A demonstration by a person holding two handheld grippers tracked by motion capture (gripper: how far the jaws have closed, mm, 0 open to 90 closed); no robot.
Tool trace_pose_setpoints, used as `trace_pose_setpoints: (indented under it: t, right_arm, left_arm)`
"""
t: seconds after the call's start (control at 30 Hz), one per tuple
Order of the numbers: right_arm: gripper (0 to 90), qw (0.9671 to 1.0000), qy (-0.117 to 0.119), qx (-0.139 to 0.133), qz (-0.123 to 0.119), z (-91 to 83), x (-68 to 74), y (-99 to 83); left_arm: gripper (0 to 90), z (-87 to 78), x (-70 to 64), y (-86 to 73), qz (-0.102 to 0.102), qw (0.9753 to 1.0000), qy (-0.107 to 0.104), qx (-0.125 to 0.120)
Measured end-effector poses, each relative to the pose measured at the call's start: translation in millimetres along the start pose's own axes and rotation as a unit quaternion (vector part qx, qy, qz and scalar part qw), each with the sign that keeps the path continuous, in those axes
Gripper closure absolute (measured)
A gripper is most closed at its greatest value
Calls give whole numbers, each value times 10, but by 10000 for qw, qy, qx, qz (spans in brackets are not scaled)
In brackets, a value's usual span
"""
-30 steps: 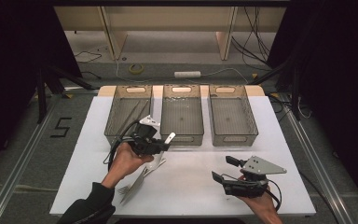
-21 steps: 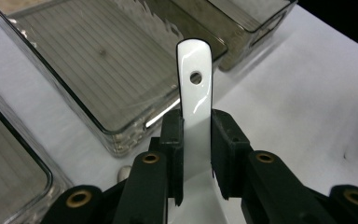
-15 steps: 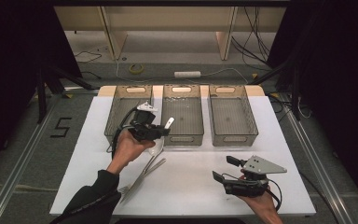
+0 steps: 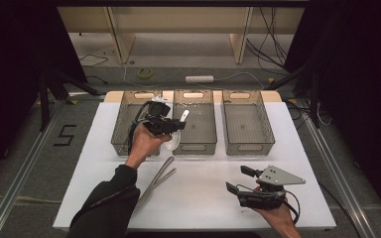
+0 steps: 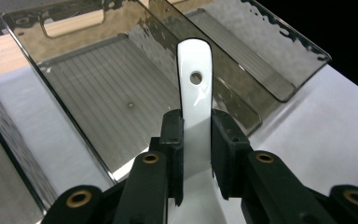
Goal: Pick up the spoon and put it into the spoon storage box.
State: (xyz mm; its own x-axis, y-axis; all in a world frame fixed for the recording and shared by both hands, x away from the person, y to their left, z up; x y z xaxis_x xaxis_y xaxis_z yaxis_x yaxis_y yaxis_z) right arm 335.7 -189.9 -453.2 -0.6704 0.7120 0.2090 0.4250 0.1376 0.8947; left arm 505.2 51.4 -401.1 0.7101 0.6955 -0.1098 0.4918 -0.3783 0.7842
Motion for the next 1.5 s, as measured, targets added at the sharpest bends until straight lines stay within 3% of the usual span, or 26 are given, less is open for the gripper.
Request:
trace_pose_setpoints:
  t: [0.57, 1.07, 1.5]
  right_arm:
    - [256, 10000, 27, -13, -4, -3, 2, 0]
    - [255, 10000, 54, -9, -19, -8, 10, 0]
    - [256, 10000, 63, -7, -2, -7, 10, -4]
  left_arm:
    - [752, 207, 209, 163, -122, 9996, 253, -42]
    - [752, 422, 254, 223, -196, 9991, 354, -108]
    - [752, 491, 305, 219, -201, 9988, 428, -102]
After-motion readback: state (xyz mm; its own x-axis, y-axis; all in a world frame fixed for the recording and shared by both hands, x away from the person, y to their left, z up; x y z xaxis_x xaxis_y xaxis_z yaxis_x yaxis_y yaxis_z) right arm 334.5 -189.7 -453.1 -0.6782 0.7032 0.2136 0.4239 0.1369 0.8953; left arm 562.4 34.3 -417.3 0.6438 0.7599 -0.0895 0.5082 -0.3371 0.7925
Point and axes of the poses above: each handheld gripper's, and its own axes: z roughly forward along the jaws, y roughly out of its top, x roughly to its left, the point moved 6 cm from there along z, roughly forward along the jaws, and after that the axes turned 8 degrees about z, right-handed, at the moved point
